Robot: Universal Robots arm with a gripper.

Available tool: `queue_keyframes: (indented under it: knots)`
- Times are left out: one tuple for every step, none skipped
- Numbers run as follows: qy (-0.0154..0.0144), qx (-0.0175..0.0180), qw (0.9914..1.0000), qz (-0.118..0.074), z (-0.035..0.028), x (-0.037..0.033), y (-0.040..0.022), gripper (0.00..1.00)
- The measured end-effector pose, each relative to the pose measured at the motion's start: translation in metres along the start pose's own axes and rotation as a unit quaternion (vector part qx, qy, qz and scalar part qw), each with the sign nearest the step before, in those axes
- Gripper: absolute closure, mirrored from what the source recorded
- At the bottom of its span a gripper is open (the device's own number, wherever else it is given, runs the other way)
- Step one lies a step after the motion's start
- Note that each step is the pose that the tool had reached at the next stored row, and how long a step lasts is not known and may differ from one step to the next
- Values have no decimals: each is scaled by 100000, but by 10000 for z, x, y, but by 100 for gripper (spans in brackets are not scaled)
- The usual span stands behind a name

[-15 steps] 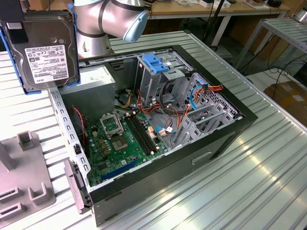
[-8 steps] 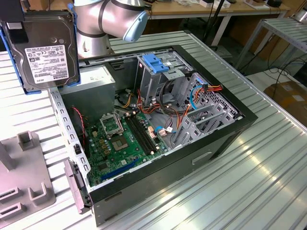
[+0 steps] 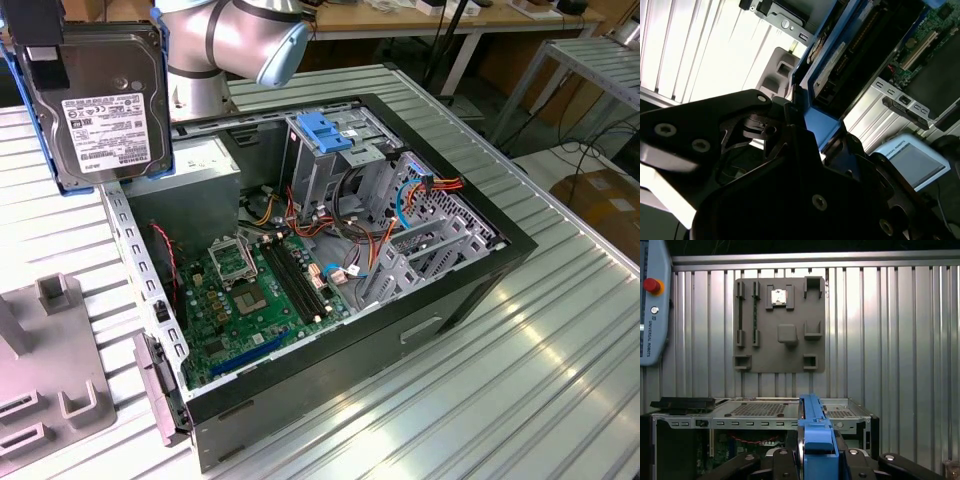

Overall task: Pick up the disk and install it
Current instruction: 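Pick up the disk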

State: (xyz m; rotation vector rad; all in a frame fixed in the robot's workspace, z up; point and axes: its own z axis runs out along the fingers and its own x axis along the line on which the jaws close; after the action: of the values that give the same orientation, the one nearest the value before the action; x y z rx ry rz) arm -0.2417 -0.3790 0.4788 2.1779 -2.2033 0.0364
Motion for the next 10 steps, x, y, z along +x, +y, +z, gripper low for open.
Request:
queue_keyframes:
  knots:
    - [2,-2,100000,1,0,0,-17,63]
    - [0,-1,100000,0,0,0,-32,63]
    - [0,-2,100000,-4,-1,-1,-55,63]
    - [3,-1,100000,-2,-1,-1,-81,63]
    - [3,-4,100000,1,-2,-1,-103,63]
    - [-1,2,100000,2,-2,-1,-121,63]
    - [5,-7,100000,3,-3,-2,-142,63]
    - [1,-2,100000,3,-2,-2,-159,63]
    - [2,-2,100000,2,-3,-2,-175,63]
    - [0,-1,100000,2,-3,-2,-191,63]
